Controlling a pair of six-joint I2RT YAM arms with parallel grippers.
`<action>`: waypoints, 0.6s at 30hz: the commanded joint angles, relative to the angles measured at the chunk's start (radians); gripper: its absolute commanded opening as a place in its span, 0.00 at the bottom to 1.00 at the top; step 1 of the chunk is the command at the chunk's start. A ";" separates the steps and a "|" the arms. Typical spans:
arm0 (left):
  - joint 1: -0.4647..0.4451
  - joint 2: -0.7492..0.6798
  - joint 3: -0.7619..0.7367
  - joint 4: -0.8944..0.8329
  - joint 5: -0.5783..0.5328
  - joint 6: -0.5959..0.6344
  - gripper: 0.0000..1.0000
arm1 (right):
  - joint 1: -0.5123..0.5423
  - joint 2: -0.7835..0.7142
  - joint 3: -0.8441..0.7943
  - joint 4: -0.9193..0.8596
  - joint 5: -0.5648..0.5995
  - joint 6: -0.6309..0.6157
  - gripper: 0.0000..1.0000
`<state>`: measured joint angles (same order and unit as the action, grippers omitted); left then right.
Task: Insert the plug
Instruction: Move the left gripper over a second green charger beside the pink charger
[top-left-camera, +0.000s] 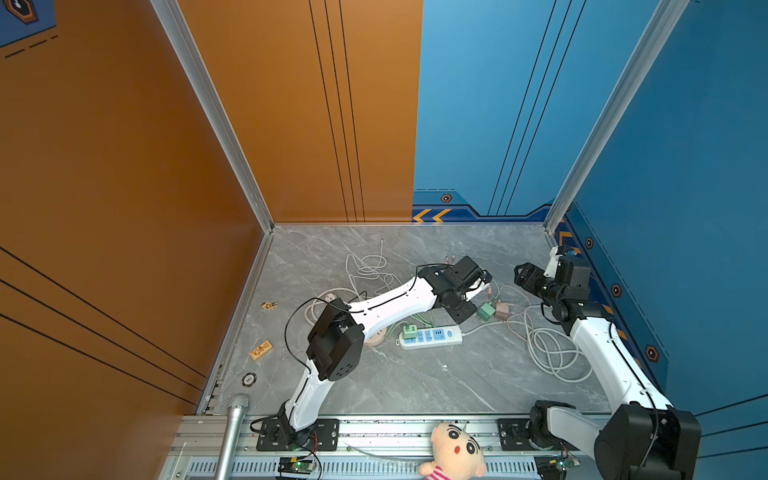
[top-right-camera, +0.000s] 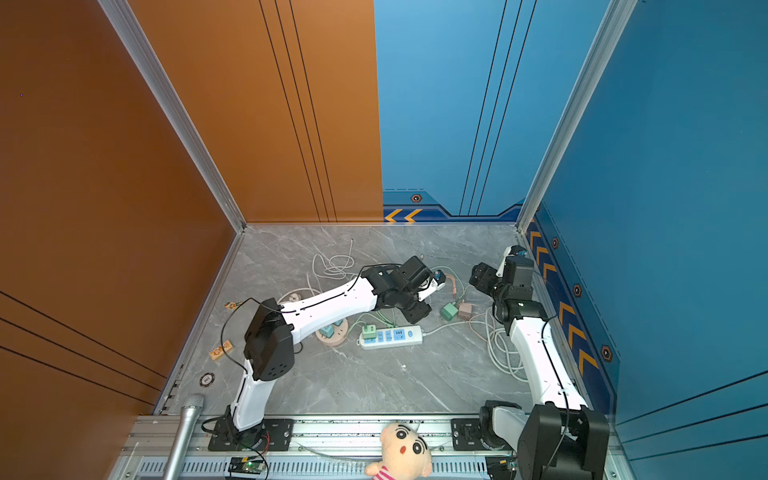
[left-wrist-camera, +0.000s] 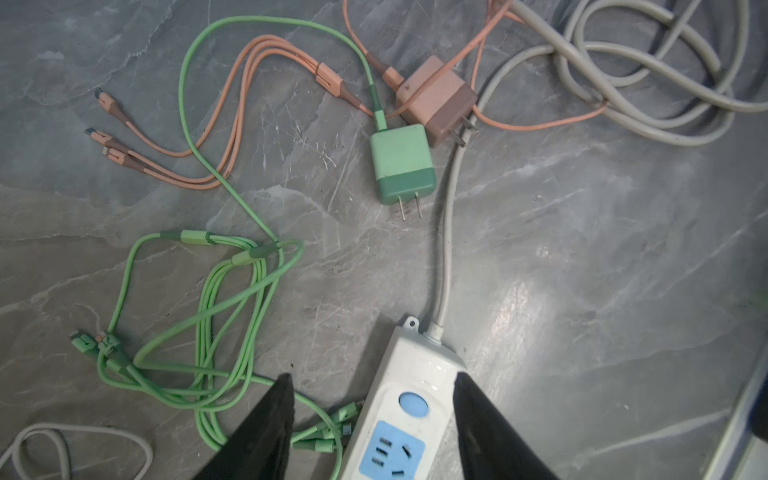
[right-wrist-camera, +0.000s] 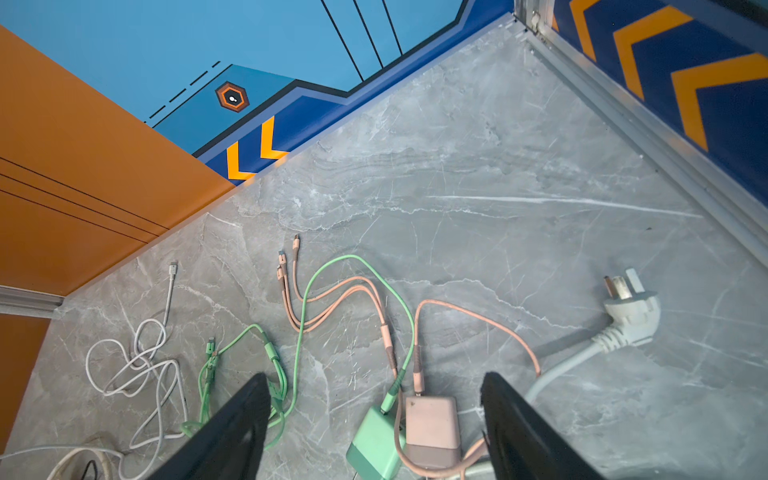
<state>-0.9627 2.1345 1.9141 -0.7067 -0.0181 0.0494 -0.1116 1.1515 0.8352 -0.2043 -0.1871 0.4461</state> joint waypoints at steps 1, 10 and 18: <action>-0.013 0.046 0.066 -0.004 -0.070 -0.057 0.62 | -0.008 0.010 0.008 -0.031 -0.040 0.038 0.81; -0.049 0.203 0.212 0.002 -0.066 -0.073 0.68 | -0.018 0.058 0.033 -0.052 -0.066 0.042 0.81; -0.080 0.295 0.296 0.008 -0.109 -0.095 0.69 | -0.026 0.049 0.029 -0.058 -0.072 0.038 0.81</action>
<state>-1.0328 2.4054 2.1796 -0.6975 -0.0986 -0.0185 -0.1303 1.2083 0.8452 -0.2359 -0.2405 0.4732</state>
